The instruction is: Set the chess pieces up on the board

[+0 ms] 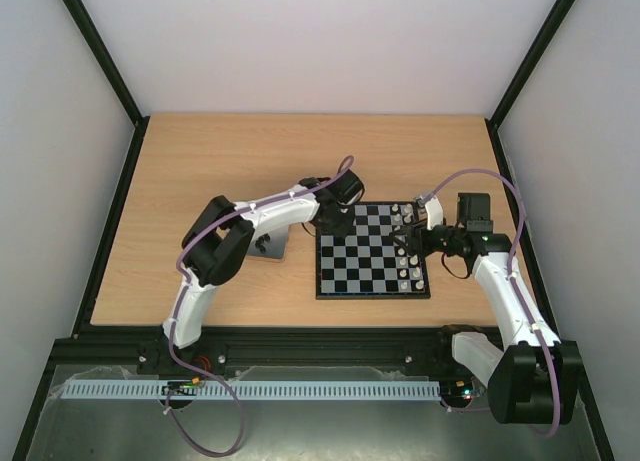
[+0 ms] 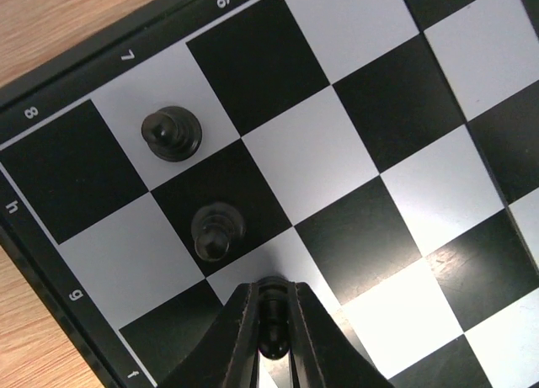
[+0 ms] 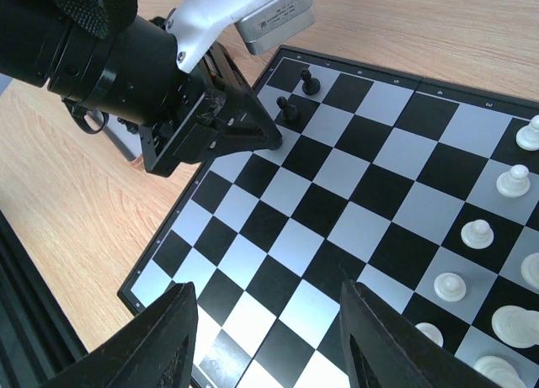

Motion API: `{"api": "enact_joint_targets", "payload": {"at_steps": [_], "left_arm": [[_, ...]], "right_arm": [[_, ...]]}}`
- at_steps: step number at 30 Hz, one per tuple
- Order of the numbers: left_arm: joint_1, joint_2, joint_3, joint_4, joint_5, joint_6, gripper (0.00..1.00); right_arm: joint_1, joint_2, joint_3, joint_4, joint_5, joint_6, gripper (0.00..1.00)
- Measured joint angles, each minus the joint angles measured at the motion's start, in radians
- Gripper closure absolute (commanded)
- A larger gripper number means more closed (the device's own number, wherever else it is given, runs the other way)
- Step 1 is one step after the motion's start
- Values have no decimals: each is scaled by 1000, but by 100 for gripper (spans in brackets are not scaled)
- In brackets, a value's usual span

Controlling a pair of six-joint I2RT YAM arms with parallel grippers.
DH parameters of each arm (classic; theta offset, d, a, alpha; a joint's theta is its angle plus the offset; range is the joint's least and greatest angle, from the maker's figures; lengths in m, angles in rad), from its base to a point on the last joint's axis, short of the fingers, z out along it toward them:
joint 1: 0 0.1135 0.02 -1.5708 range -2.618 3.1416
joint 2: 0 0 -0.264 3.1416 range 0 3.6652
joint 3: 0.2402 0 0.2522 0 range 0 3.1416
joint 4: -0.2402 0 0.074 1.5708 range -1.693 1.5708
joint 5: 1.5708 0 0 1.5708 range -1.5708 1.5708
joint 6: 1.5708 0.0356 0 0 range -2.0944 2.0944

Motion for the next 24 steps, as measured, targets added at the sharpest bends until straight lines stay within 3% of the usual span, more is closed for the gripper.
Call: {"api": "enact_joint_targets", "payload": {"at_steps": [11, 24], "left_arm": [[0, 13, 14, -3, 0, -3, 78], [0, -5, 10, -42, -11, -10, 74]], "right_arm": [[0, 0, 0, 0, 0, 0, 53], [0, 0, 0, 0, 0, 0, 53]]}}
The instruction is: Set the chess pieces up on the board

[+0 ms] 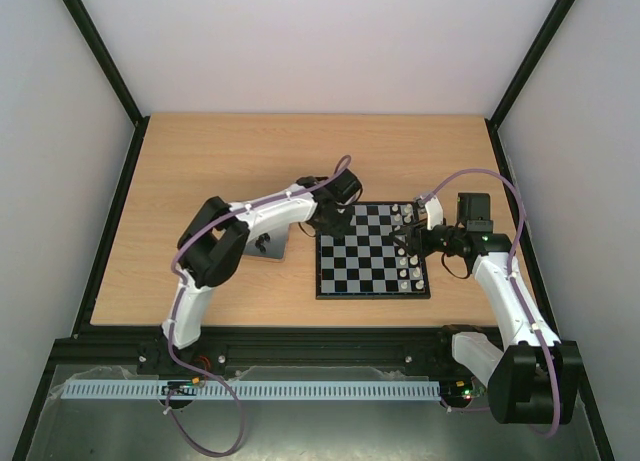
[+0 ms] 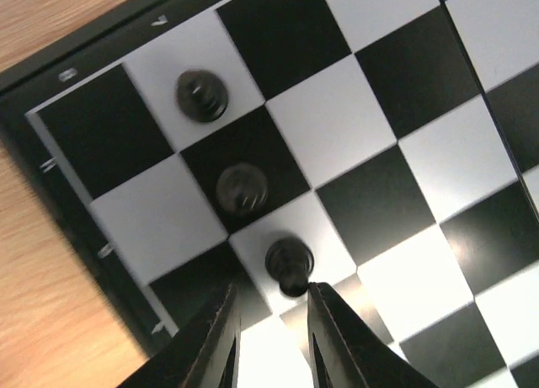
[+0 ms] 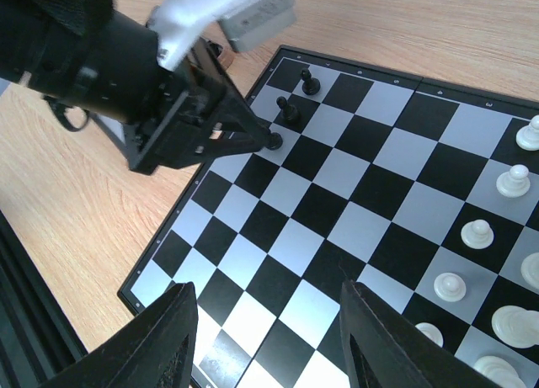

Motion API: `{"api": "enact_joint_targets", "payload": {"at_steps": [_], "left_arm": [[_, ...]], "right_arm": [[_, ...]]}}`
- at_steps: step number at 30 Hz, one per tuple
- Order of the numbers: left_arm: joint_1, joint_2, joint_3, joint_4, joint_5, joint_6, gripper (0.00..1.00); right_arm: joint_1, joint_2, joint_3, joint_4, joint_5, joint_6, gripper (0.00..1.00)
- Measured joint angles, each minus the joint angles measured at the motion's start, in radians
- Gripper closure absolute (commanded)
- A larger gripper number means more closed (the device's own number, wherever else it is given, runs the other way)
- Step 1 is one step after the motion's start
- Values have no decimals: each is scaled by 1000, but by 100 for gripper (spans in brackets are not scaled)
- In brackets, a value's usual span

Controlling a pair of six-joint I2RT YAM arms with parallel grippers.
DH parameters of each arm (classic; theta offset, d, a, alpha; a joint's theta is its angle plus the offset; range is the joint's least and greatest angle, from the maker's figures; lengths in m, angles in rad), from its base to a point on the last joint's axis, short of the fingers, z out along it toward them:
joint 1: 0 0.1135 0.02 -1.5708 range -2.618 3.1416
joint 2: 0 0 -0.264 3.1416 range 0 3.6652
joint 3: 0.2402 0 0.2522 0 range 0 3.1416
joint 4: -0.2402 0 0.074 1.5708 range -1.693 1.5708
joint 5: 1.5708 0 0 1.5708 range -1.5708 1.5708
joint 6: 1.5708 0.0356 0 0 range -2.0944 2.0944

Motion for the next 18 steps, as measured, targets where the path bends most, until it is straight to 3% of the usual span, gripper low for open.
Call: {"api": "enact_joint_targets", "payload": {"at_steps": [11, 18], "left_arm": [[41, -406, -326, -13, -60, -33, 79], [244, -573, -589, 13, -40, -55, 81]], "right_arm": [[0, 1, 0, 0, 0, 0, 53], [0, 14, 0, 0, -1, 0, 52]]}}
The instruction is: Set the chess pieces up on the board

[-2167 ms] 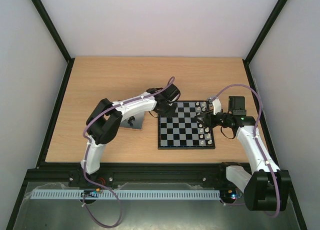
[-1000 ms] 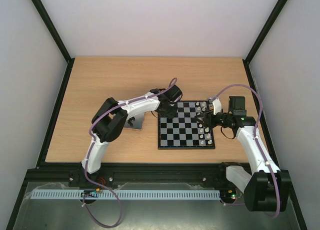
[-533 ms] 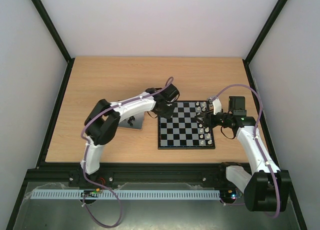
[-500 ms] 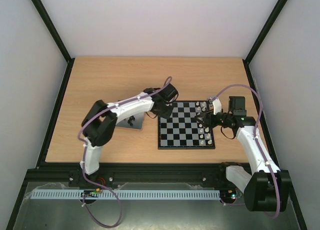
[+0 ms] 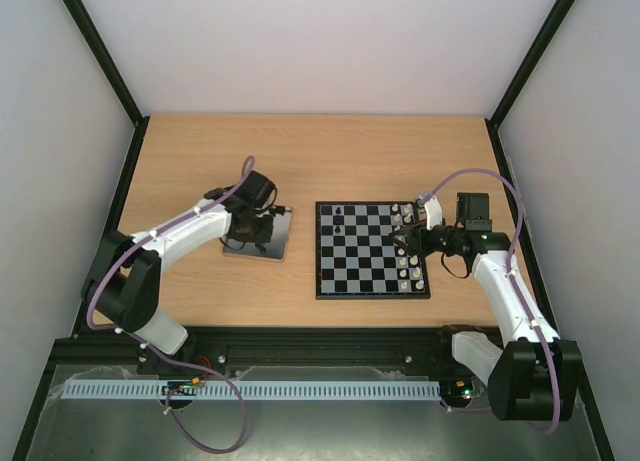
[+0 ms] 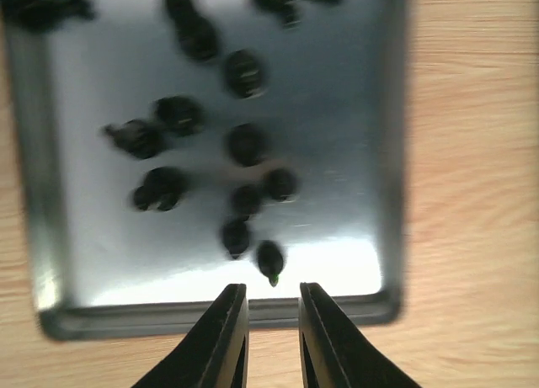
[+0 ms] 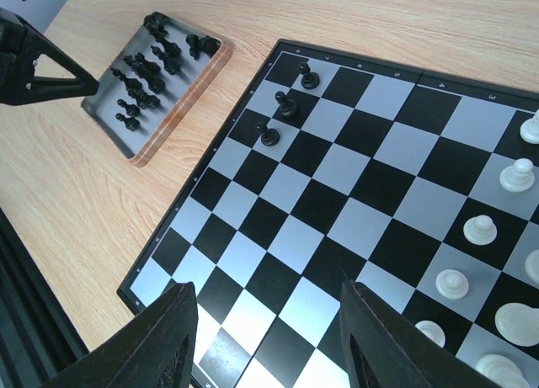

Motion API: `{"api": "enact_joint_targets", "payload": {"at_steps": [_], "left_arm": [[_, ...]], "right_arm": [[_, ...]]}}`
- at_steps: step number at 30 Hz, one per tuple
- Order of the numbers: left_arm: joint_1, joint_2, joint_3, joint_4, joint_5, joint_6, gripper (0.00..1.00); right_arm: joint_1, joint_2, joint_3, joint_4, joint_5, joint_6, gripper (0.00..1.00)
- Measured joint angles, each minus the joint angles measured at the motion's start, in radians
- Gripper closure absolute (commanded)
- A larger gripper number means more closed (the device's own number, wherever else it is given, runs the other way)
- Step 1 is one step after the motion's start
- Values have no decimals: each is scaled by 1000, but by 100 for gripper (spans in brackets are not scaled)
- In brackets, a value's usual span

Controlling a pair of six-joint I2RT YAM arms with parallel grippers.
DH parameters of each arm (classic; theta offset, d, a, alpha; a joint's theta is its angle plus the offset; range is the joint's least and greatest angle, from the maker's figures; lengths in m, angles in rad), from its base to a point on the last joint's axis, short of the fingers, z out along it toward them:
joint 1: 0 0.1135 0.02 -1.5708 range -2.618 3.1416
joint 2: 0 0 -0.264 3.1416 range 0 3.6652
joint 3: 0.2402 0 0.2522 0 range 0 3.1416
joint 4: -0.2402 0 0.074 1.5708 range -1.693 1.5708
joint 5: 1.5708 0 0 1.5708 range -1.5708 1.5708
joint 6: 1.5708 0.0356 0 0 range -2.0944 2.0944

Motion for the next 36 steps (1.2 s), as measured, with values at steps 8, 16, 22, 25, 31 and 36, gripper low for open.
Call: {"api": "enact_joint_targets", "payload": {"at_steps": [8, 16, 22, 25, 31, 36], "left_arm": [[99, -13, -84, 34, 50, -1, 81], [99, 21, -100, 77, 81, 6, 79], [99, 54, -100, 100, 101, 14, 77], [99, 76, -100, 112, 105, 16, 77], [99, 121, -100, 115, 108, 18, 78], [94, 121, -100, 119, 109, 21, 83]], "right_arm": [[0, 10, 0, 0, -1, 0, 53], [0, 14, 0, 0, -1, 0, 52], [0, 14, 0, 0, 0, -1, 52], [0, 14, 0, 0, 0, -1, 52], [0, 14, 0, 0, 0, -1, 52], [0, 14, 0, 0, 0, -1, 53]]}}
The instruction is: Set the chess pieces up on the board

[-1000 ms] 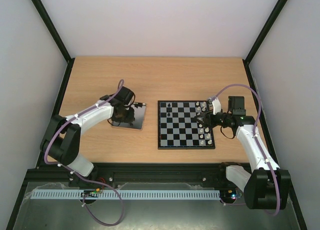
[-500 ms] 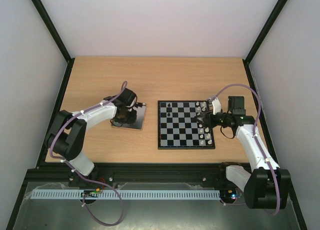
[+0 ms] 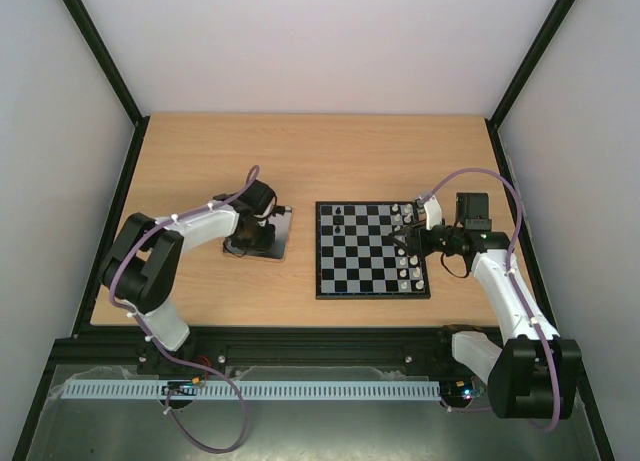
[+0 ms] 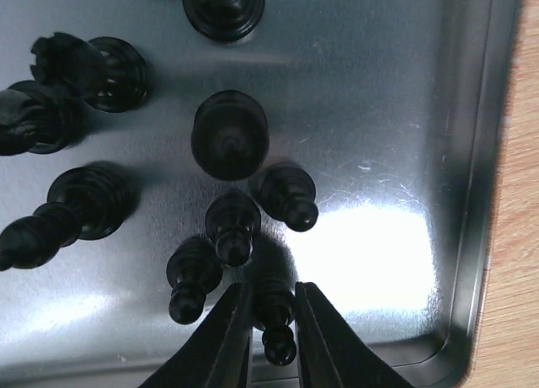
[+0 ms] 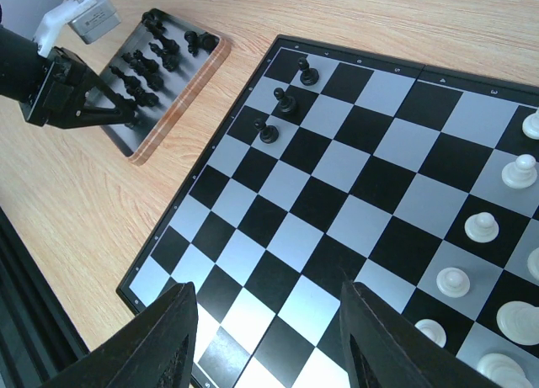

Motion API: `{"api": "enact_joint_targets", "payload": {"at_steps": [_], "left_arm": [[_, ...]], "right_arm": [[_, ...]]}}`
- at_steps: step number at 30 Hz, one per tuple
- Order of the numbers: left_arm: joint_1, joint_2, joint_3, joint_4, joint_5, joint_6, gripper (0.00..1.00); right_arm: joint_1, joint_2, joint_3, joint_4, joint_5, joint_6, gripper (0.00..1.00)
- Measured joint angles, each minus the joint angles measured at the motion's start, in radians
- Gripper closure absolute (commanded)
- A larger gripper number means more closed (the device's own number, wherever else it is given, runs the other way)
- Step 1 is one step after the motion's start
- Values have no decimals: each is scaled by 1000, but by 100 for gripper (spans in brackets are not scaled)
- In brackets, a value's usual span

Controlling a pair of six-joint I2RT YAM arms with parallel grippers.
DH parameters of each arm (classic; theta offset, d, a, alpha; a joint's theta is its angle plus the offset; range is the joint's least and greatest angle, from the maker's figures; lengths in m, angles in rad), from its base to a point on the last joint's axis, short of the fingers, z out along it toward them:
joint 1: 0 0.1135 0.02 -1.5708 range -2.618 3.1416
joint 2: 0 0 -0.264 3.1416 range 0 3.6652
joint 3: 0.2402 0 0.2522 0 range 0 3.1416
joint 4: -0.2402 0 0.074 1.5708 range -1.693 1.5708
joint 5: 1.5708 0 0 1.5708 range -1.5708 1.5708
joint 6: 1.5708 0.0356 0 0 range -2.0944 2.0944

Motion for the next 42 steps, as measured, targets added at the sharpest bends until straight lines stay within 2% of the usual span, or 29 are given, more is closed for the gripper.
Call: {"api": "enact_joint_targets", "payload": {"at_steps": [4, 12, 18, 28, 42], "left_arm": [[-14, 0, 0, 2, -1, 0, 88], [-108, 0, 71, -19, 0, 7, 88], [-212, 30, 240, -17, 8, 14, 88], [-320, 286, 552, -44, 25, 30, 87], [-364, 376, 591, -97, 0, 59, 87]], "right_arm": [[0, 0, 0, 0, 0, 0, 53], [0, 0, 0, 0, 0, 0, 53], [0, -2, 0, 0, 0, 0, 53], [0, -15, 0, 0, 1, 0, 53], [0, -18, 0, 0, 1, 0, 52]]}}
